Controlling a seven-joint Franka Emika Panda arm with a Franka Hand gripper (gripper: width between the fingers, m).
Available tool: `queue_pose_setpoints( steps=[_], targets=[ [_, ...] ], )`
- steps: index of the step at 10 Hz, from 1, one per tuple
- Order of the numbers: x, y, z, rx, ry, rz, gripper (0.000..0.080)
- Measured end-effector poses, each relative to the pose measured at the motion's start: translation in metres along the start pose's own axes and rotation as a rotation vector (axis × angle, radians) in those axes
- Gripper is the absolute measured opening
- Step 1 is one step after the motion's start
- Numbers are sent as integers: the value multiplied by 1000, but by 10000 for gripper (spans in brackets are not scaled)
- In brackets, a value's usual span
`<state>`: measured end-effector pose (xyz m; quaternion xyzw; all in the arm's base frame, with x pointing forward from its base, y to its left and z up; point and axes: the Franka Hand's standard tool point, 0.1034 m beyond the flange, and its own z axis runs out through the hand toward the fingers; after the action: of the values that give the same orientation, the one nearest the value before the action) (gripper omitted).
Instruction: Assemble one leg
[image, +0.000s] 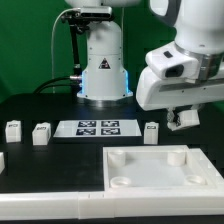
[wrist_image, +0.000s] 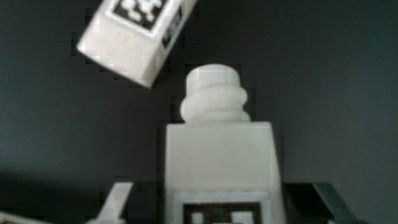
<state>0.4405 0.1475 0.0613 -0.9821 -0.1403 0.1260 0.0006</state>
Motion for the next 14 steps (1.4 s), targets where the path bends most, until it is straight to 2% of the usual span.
queue_pose_setpoints(
  steps=[1, 2, 3, 4, 6, 7, 8, 10, 11, 13, 14],
  targets=[
    [2, 1, -1, 1, 98, -7, 290],
    [3, 12, -10, -2, 157, -27, 290],
    [7, 30, -22, -2, 188, -4, 290],
    [20, 50, -39, 8, 336, 64, 290],
    [29, 71, -61, -6, 493, 82, 290],
    [32, 70, -61, -18, 629, 80, 290],
    [24, 69, -50, -19, 654, 80, 290],
    [28, 68, -51, -22, 638, 62, 290],
    [37, 67, -52, -25, 631, 33, 290],
    [75, 55, -53, -12, 651, 2, 290],
    [87, 54, -56, -11, 664, -4, 290]
  ],
)
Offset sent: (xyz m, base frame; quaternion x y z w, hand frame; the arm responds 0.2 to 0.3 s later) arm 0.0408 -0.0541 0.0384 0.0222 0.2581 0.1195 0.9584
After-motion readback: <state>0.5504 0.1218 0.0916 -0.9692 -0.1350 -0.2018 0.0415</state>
